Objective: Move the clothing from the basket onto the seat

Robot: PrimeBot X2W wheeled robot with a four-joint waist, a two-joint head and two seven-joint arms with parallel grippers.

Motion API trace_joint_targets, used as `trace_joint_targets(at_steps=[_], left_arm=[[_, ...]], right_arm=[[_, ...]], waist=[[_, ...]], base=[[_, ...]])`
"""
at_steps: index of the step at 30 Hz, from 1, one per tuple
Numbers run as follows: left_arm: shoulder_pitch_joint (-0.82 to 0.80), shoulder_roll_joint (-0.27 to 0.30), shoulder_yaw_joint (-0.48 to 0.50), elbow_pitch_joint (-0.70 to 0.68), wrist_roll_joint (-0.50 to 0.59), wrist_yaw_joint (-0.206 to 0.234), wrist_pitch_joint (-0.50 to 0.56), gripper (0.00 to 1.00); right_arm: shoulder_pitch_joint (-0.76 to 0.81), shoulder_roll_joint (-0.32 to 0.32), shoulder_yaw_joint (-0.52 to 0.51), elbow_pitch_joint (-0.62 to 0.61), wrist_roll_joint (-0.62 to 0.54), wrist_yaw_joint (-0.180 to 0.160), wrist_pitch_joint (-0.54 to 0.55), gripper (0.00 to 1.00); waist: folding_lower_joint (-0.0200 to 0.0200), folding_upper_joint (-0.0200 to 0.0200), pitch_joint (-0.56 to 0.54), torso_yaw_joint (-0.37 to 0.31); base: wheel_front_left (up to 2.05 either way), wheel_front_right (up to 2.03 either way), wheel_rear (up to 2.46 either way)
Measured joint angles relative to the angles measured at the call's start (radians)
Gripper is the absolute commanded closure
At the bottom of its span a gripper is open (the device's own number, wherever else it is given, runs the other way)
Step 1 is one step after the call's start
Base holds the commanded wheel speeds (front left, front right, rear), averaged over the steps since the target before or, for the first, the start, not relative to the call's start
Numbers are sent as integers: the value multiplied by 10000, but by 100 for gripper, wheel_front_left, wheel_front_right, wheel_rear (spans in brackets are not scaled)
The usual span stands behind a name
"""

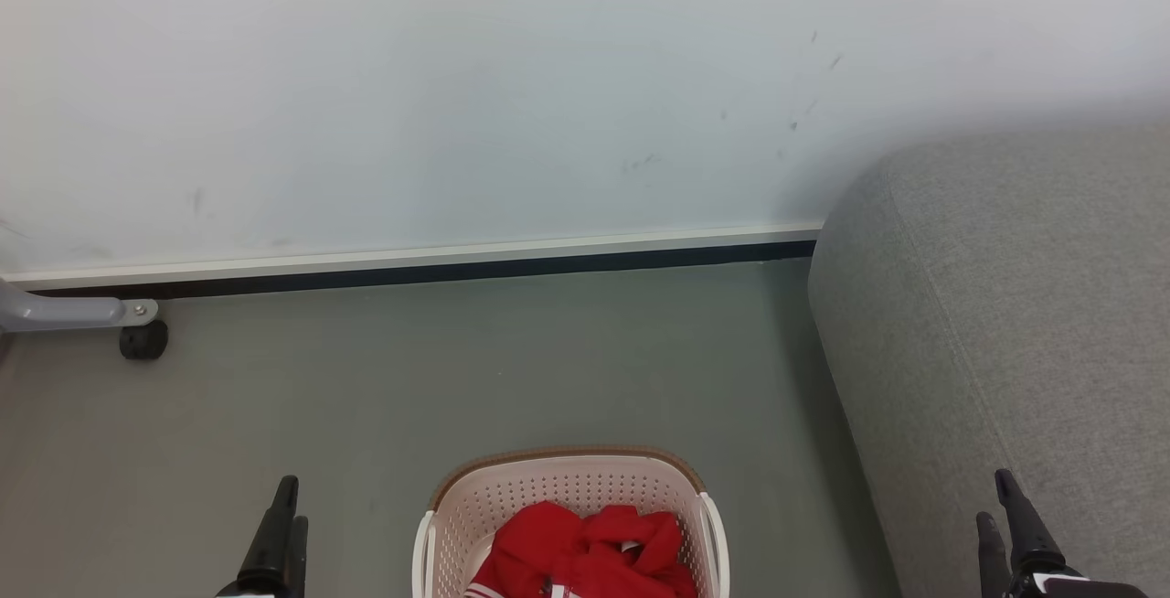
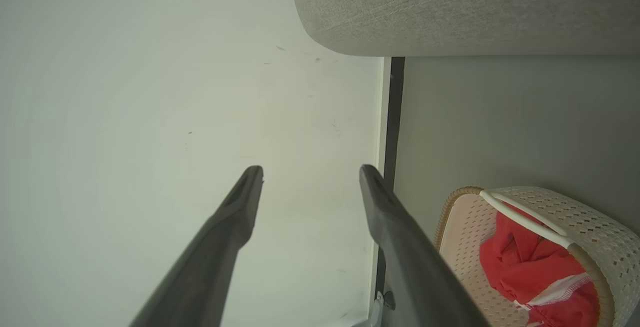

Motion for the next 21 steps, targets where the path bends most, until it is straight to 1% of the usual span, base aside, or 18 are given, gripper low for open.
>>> trace_joint_targets(at_steps=[7, 10, 15, 21], left_arm=[[8, 2, -234, -130, 142, 0, -267, 0], [34, 4, -278, -228, 418, 2, -374, 0], [40, 8, -324, -414, 794, 102, -556, 0], [41, 13, -468, -706, 1695, 339, -763, 0]], right_arm=[[-4, 0, 249, -40, -73, -2, -259, 0], [-4, -2, 318, -92, -157, -19, -353, 0], [-4, -6, 477, -249, -625, -201, -531, 0], [-5, -12, 742, -428, -1576, -522, -759, 0]], waist=[[0, 0, -42, -11], [0, 0, -57, -16], [0, 0, -83, -22], [0, 0, -111, -31]], base=[[0, 0, 0], [0, 0, 0], [0, 0, 0], [0, 0, 0]])
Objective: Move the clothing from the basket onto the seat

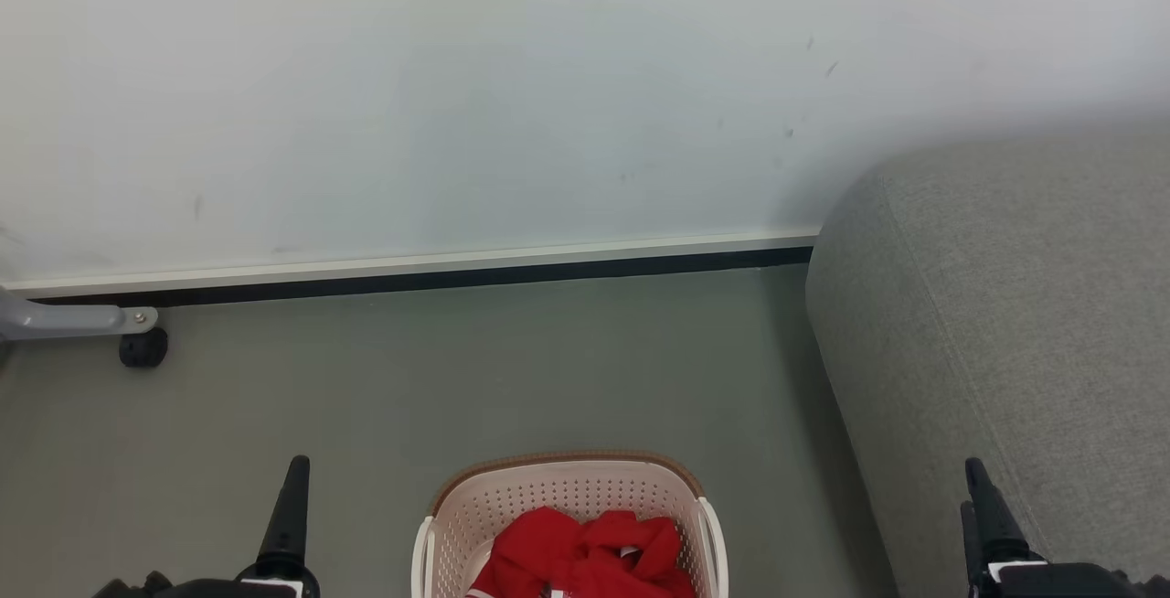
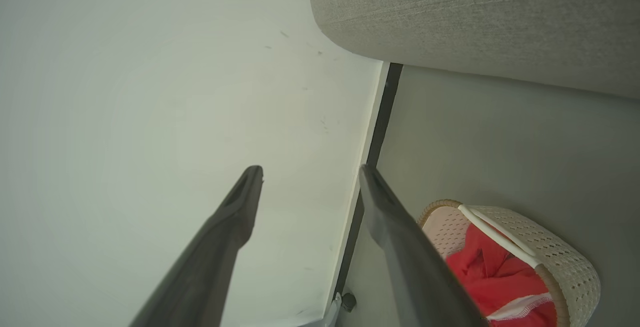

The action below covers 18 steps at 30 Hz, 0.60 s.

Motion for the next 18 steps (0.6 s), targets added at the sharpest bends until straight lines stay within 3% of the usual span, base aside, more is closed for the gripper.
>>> trace_joint_targets(at_steps=[18], left_arm=[[21, 378, -610, -685, 3179, 533, -633, 0]], right_arm=[[-78, -194, 1133, -533, -3131, -410, -639, 0]], waist=[[0, 0, -55, -97]], base=[[0, 0, 0]])
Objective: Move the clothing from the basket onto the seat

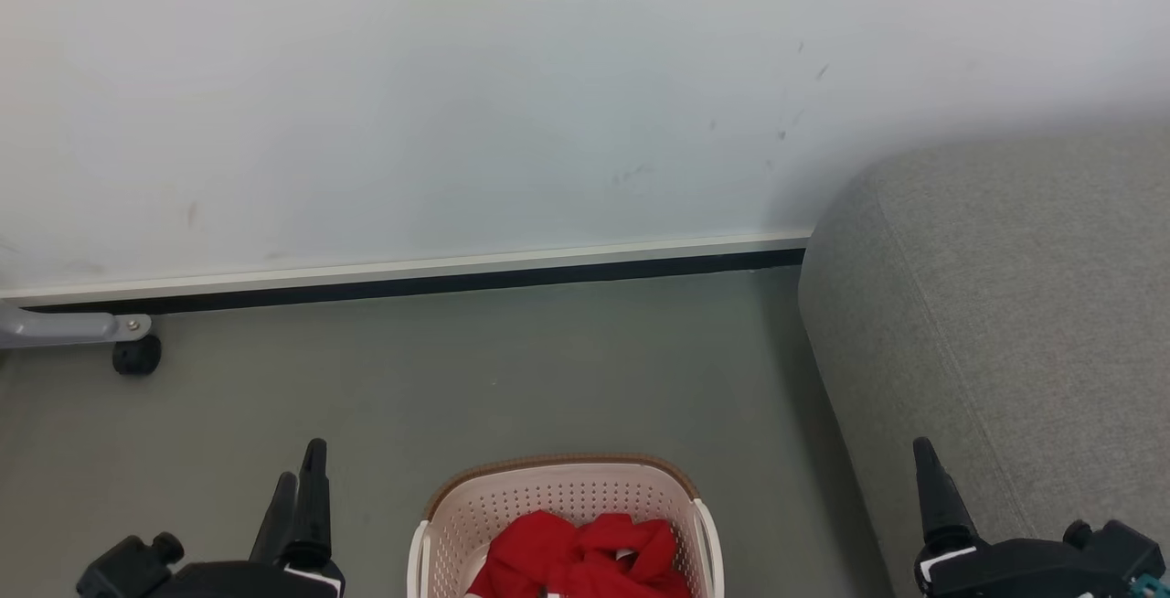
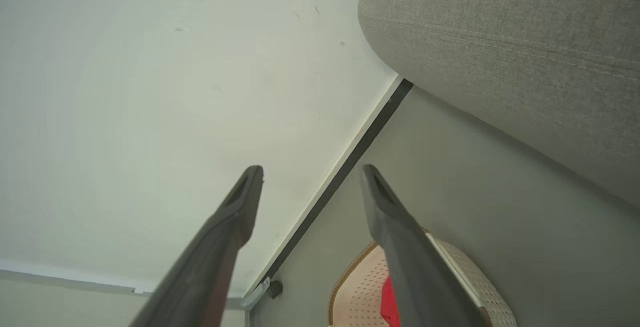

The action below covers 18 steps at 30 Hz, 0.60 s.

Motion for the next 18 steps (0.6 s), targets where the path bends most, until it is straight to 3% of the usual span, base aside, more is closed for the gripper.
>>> trace_joint_targets(at_steps=[18], left_arm=[[329, 548, -731, -203, 3298, 451, -673, 0]], right_arm=[[-22, -341, 1333, -61, -3085, -483, -671, 0]], waist=[[0, 0, -94, -92]], base=[[0, 0, 0]])
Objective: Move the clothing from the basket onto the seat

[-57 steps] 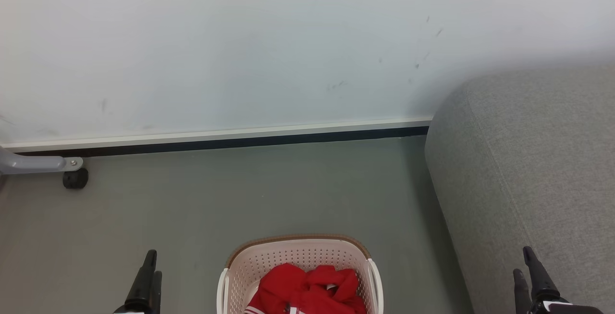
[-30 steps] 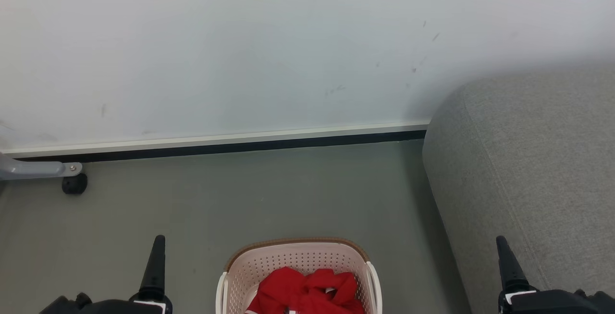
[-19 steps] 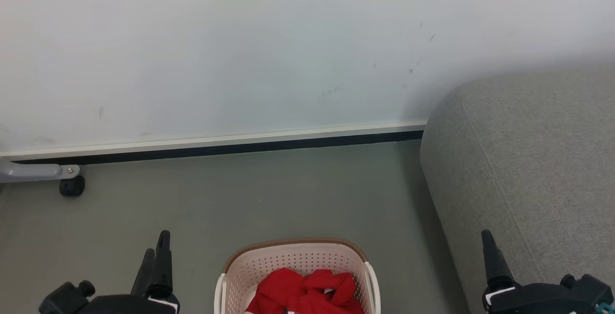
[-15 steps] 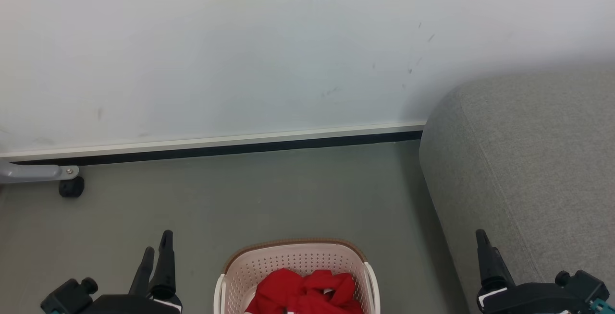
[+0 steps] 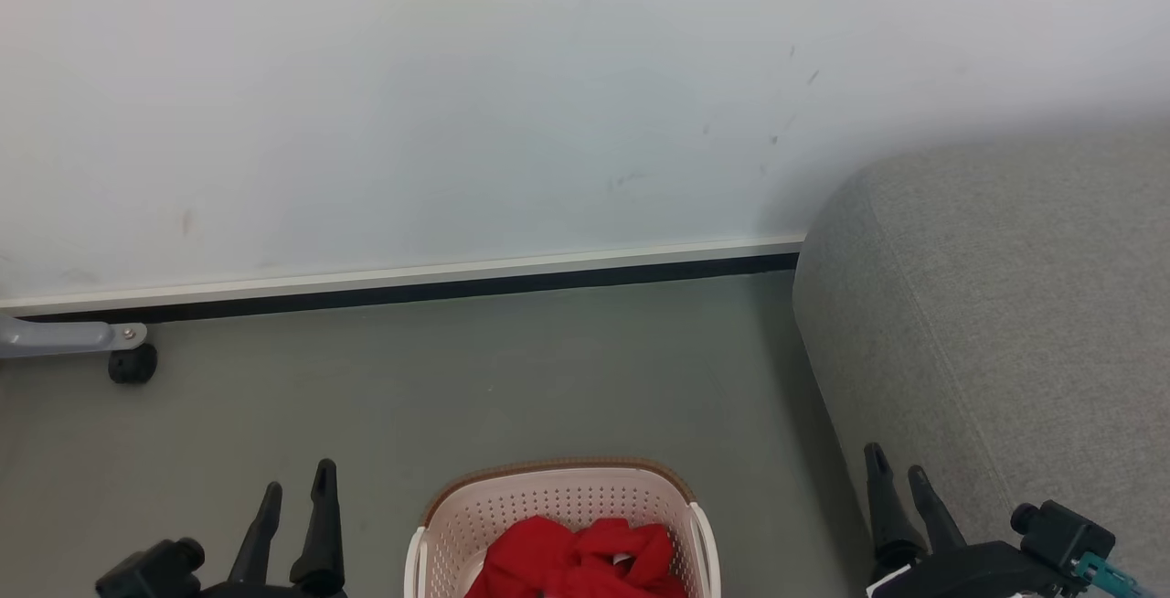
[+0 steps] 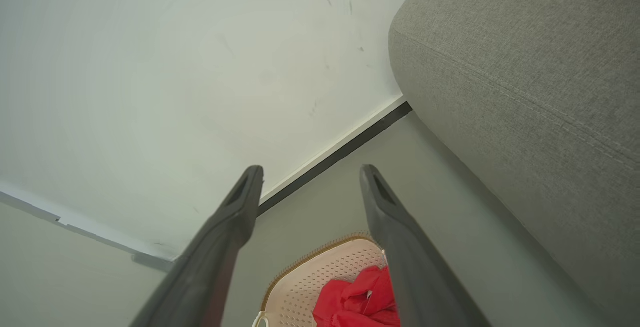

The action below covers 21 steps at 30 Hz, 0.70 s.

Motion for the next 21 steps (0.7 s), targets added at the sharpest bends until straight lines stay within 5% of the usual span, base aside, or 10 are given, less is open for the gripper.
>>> trace_joint_targets(at_steps=[21], left_arm=[[531, 268, -136, -125, 2824, 466, -794, 0]], right_arm=[[0, -291, 1081, -33, -2773, -449, -752, 0]], waist=[[0, 0, -150, -74]], base=[[0, 0, 0]])
